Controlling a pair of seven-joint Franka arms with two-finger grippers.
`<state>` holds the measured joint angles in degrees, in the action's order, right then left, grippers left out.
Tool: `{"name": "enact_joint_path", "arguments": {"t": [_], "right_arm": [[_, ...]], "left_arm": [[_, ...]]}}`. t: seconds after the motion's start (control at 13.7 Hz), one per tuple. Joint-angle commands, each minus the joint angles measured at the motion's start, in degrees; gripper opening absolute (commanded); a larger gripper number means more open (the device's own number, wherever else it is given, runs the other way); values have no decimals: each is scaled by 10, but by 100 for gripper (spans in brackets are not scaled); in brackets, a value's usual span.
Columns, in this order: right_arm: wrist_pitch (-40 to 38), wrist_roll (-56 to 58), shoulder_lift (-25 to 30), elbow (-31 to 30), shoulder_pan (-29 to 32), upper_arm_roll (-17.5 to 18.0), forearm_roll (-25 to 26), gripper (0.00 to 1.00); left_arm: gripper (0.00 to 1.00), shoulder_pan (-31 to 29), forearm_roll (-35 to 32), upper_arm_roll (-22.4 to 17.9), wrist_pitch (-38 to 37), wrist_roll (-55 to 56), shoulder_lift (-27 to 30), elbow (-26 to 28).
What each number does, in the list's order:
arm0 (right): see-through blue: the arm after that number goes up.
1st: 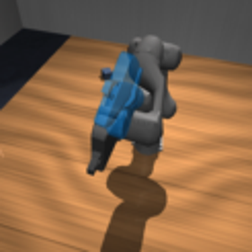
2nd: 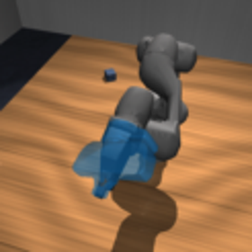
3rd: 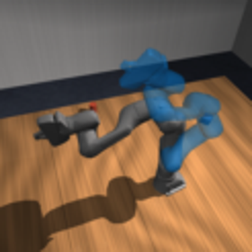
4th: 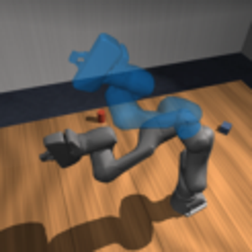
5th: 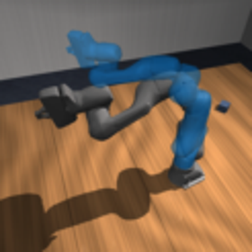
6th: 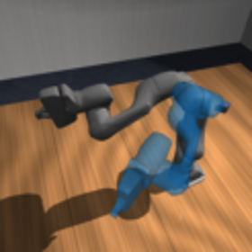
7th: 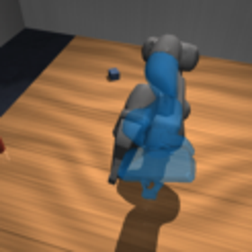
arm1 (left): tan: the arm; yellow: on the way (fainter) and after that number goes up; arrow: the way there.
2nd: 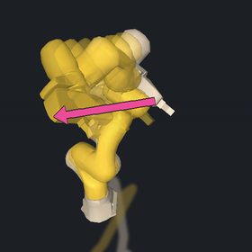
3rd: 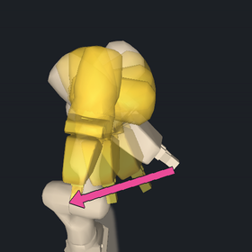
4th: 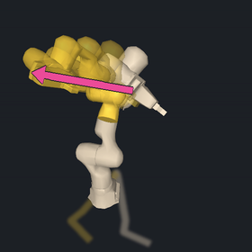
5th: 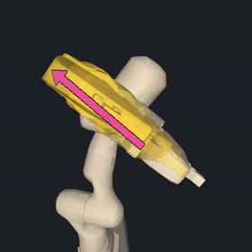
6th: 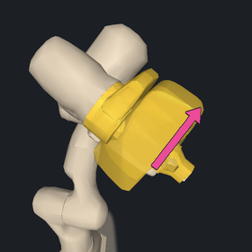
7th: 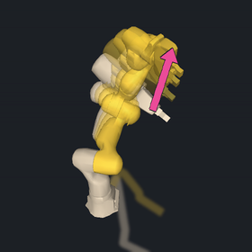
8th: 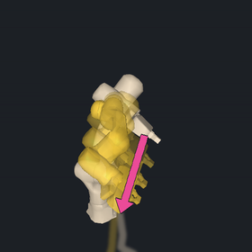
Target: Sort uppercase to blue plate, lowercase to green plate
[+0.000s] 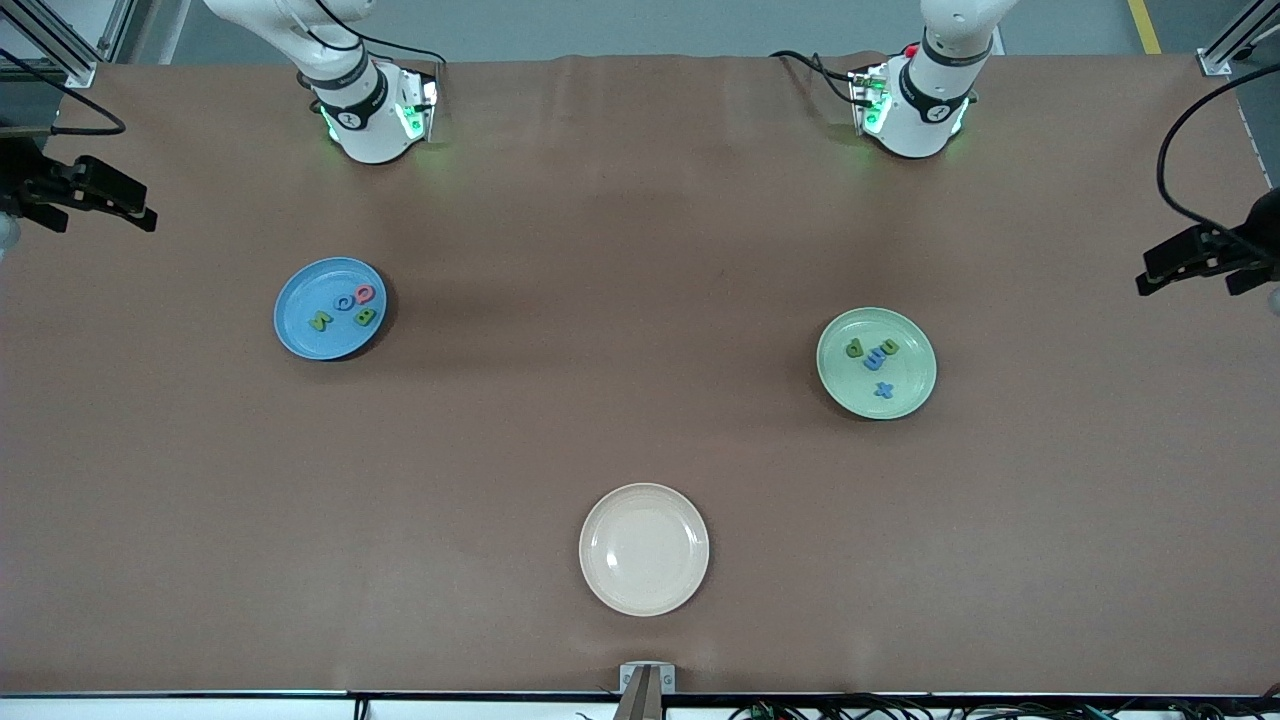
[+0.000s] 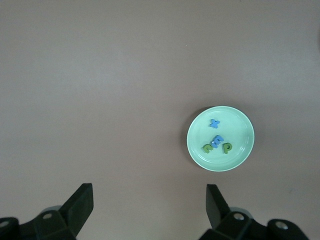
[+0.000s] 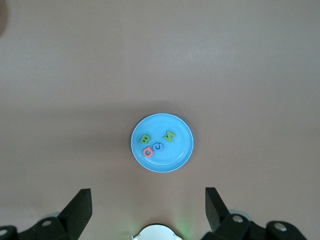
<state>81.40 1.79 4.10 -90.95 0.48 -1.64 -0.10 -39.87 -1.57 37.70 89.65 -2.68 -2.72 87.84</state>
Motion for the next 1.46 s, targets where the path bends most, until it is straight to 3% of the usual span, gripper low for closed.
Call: {"name": "enact_joint_path", "arguments": {"t": [0.0,0.22,0.37,0.66,1.1,1.17,1.39], "right_arm": [[8,-4,14,-15,-5,-5,-6,100],[11,-4,14,-14,-2,-4,-6,100],[21,-5,14,-14,-2,-4,-9,100],[28,-4,14,-14,6,-5,-29,100],[30,0,14,-13,2,-3,-28,100],[27,1,14,-14,2,-3,-26,100],[29,1,14,-13,2,-3,-24,100]], "left_arm": [[99,1,10,2,-18,0,10,-13],[99,6,10,-3,-18,-1,11,-11],[99,34,10,-30,-18,-2,11,-10],[99,191,10,-188,-20,-2,12,-6],[99,374,10,-361,-28,-1,21,-4],[99,399,10,-386,-29,0,22,-4],[99,405,10,-391,-29,0,22,-4]]}}
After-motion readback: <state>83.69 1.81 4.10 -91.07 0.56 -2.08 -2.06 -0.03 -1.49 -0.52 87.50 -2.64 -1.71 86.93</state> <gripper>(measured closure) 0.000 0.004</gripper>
